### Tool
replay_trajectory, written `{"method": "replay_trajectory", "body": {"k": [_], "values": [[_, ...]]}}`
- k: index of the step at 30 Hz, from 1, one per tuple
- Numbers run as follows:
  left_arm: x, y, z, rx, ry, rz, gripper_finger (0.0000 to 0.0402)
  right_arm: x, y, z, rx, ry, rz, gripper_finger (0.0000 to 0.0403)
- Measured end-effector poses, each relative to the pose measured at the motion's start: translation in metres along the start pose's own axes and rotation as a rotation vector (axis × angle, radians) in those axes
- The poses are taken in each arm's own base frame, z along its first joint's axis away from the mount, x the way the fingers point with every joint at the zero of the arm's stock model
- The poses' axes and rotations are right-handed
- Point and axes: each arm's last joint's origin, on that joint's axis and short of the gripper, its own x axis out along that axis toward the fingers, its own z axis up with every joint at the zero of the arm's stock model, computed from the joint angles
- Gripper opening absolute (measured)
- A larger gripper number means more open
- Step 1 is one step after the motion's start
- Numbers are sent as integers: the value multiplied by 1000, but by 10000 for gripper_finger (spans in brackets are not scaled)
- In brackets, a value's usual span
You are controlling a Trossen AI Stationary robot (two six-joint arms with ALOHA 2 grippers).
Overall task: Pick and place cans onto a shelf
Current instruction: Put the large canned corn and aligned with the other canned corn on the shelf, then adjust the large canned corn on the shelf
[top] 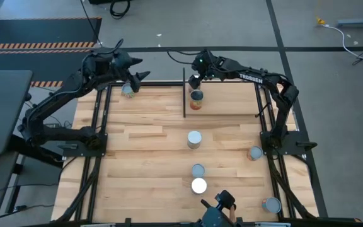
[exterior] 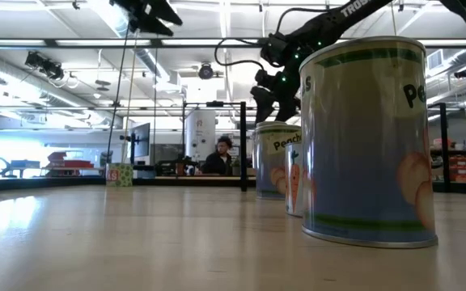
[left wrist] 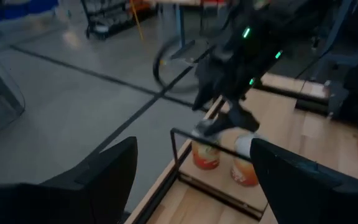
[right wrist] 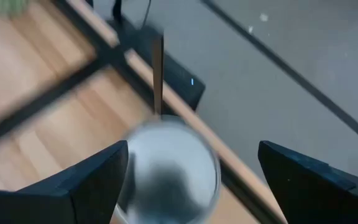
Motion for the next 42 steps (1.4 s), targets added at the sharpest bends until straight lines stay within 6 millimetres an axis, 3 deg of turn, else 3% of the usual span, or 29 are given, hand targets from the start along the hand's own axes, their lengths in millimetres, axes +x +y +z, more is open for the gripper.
{"method": "replay_trajectory", "body": {"k": [8, 23, 27, 32, 39, 42], "values": [[-19, -7, 7, -35, -57, -25, 318, 1, -3, -7, -59, 64, -75, 357], [-19, -14, 7, -31, -59, -56, 318, -8, 3, -5, -74, 78, -51, 357], [-19, -14, 7, -30, -57, -55, 318, -37, 10, 11, -86, -31, -31, 357], [-19, -14, 6, -29, -52, -55, 318, -87, 37, 17, -172, -151, 54, 357], [-19, -14, 6, -29, -52, -55, 318, -152, 88, 3, -318, -237, 218, 357], [-19, -14, 4, -38, -29, -58, 318, -169, 102, -10, -338, -209, 171, 357]]}}
